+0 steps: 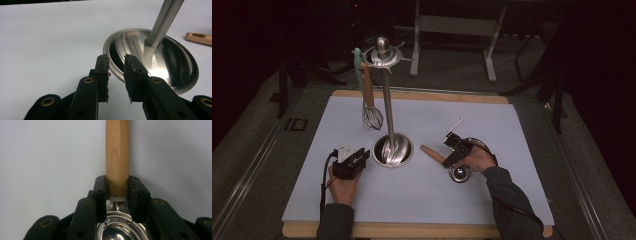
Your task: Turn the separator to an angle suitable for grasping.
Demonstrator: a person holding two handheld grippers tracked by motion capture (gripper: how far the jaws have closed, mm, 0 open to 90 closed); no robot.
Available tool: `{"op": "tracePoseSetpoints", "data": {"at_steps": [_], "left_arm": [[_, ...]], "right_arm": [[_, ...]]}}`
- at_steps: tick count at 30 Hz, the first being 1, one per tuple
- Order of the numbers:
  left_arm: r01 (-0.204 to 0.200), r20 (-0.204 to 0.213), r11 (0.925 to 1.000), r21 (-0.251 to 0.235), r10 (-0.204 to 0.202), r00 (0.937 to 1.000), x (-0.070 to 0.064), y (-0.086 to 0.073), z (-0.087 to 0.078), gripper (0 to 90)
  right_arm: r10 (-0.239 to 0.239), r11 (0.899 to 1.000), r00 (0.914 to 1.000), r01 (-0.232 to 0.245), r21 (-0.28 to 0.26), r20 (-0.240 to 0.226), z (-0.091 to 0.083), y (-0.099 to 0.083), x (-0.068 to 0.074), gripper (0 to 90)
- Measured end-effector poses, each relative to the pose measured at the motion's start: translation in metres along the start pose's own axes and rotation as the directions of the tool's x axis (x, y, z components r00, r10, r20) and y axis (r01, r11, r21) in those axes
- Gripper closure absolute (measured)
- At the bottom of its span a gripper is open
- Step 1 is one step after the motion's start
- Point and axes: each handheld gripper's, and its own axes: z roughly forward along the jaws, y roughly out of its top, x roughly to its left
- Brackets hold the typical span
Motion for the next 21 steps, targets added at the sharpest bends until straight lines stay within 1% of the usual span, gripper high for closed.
{"op": "tracePoseSetpoints", "data": {"at_steps": [3, 5, 8, 16, 18, 21], "left_arm": [[0.001, 0.001, 1.0, -0.001, -0.001, 1.0, 0.0, 0.0, 0.0, 73.5], [0.003, 0.001, 1.0, -0.002, -0.003, 1.0, 0.0, 0.0, 0.0, 73.5], [0.003, 0.002, 1.0, -0.002, -0.003, 1.0, 0.0, 0.0, 0.0, 73.4], [0.005, 0.001, 1.0, 0.0, -0.005, 1.0, 0.0, 0.0, 0.0, 73.2], [0.005, 0.002, 1.0, 0.001, -0.005, 1.0, 0.0, 0.0, 0.0, 73.2], [0.004, 0.002, 1.0, 0.001, -0.004, 1.0, 0.0, 0.0, 0.0, 73.3]], "right_arm": [[0.0, 1.0, 0.9999, 0.0, -0.006, 0.014, 0.0, 0.001, 0.003, 71.6], [0.01, 1.0, 0.9998, -0.009, -0.009, 0.018, 0.0, 0.001, 0.005, 71.7], [-0.002, 1.0, 0.9998, 0.002, -0.024, 0.021, -0.001, 0.001, 0.007, 71.6], [-0.038, 0.995, 0.9988, 0.041, -0.086, 0.029, -0.011, 0.0, 0.016, 71.7], [-0.043, 0.994, 0.999, 0.044, -0.1, 0.014, -0.014, 0.0, 0.019, 71.7], [-0.048, 0.99, 0.9988, 0.049, -0.133, 0.011, -0.018, 0.0, 0.02, 71.7]]}}
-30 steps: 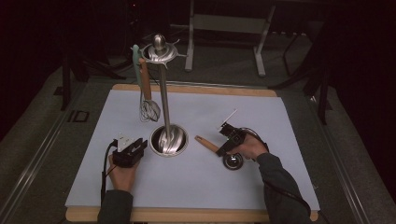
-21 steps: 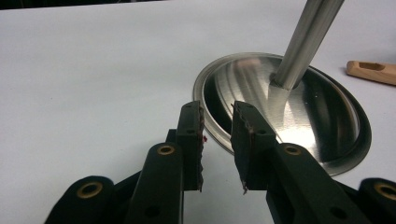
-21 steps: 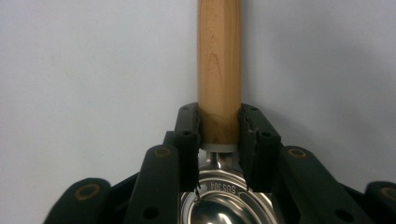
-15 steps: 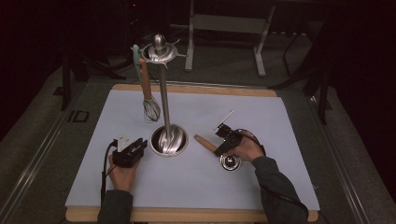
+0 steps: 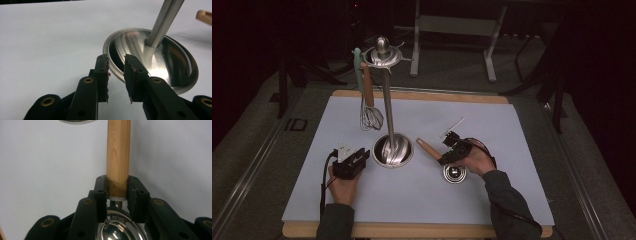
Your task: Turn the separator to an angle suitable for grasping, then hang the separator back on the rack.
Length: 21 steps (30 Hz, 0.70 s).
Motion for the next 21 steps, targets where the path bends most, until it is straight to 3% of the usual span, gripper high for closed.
{"op": "tracePoseSetpoints", "data": {"at_steps": [8, 16, 21], "left_arm": [[0.0, 0.0, 1.0, -0.001, 0.0, 1.0, 0.0, 0.0, 0.0, 73.1], [-0.007, 0.0, 1.0, 0.0, 0.007, 1.0, 0.0, 0.0, 0.0, 72.4], [-0.004, 0.0, 1.0, -0.002, 0.004, 1.0, 0.0, 0.0, 0.0, 72.3]], "right_arm": [[-0.009, 0.997, 0.9999, 0.008, -0.078, -0.008, -0.009, 0.001, 0.002, 71.7], [-0.036, 0.987, 0.9991, 0.039, -0.155, 0.022, -0.02, 0.001, 0.017, 71.6], [-0.053, 0.983, 0.9982, 0.057, -0.173, 0.026, -0.027, 0.003, 0.026, 71.7]]}}
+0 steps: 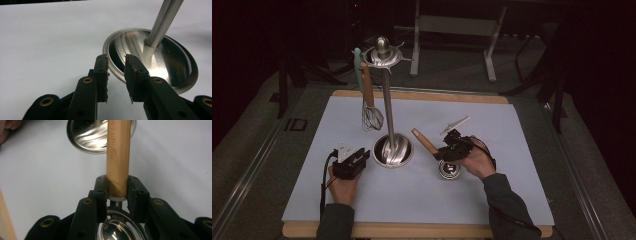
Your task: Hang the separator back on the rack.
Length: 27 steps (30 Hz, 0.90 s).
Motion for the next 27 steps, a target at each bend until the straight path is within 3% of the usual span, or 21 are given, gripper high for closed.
{"op": "tracePoseSetpoints", "data": {"at_steps": [12, 22, 27], "left_arm": [[0.0, 0.002, 1.0, 0.001, 0.0, 1.0, 0.0, 0.0, 0.0, 72.2], [-0.001, 0.002, 1.0, 0.002, 0.001, 1.0, 0.0, 0.0, 0.0, 72.2], [0.0, 0.001, 1.0, 0.001, 0.0, 1.0, 0.0, 0.0, 0.0, 72.2]], "right_arm": [[-0.043, 0.994, 0.9984, 0.046, -0.095, 0.037, -0.022, 0.008, 0.017, 71.6], [-0.093, 0.974, 0.9946, 0.101, -0.205, 0.046, -0.053, 0.02, 0.035, 71.6], [-0.103, 0.962, 0.9945, 0.104, -0.253, 0.018, -0.064, 0.026, 0.038, 71.6]]}}
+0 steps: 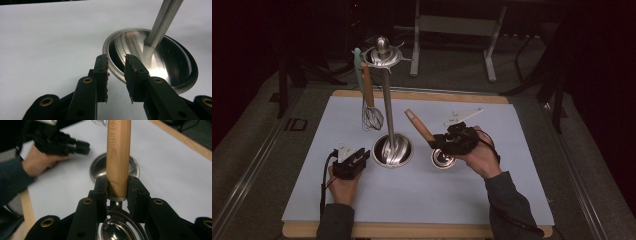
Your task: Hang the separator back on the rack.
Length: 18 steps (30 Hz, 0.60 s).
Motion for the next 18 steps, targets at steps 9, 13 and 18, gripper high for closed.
{"op": "tracePoseSetpoints", "data": {"at_steps": [9, 13, 18], "left_arm": [[0.0, 0.001, 1.0, 0.0, 0.0, 1.0, 0.0, 0.0, 0.0, 72.2], [0.002, 0.002, 1.0, 0.0, -0.002, 1.0, 0.0, 0.0, 0.0, 72.2], [0.001, 0.002, 1.0, 0.0, -0.001, 1.0, 0.0, 0.0, 0.0, 72.2]], "right_arm": [[-0.037, 0.992, 0.9992, 0.035, -0.121, -0.014, -0.024, 0.023, 0.004, 71.6], [-0.043, 0.984, 0.999, 0.041, -0.171, -0.009, -0.033, 0.03, 0.005, 71.7], [-0.059, 0.976, 0.9979, 0.052, -0.212, -0.027, -0.043, 0.041, 0.01, 71.6]]}}
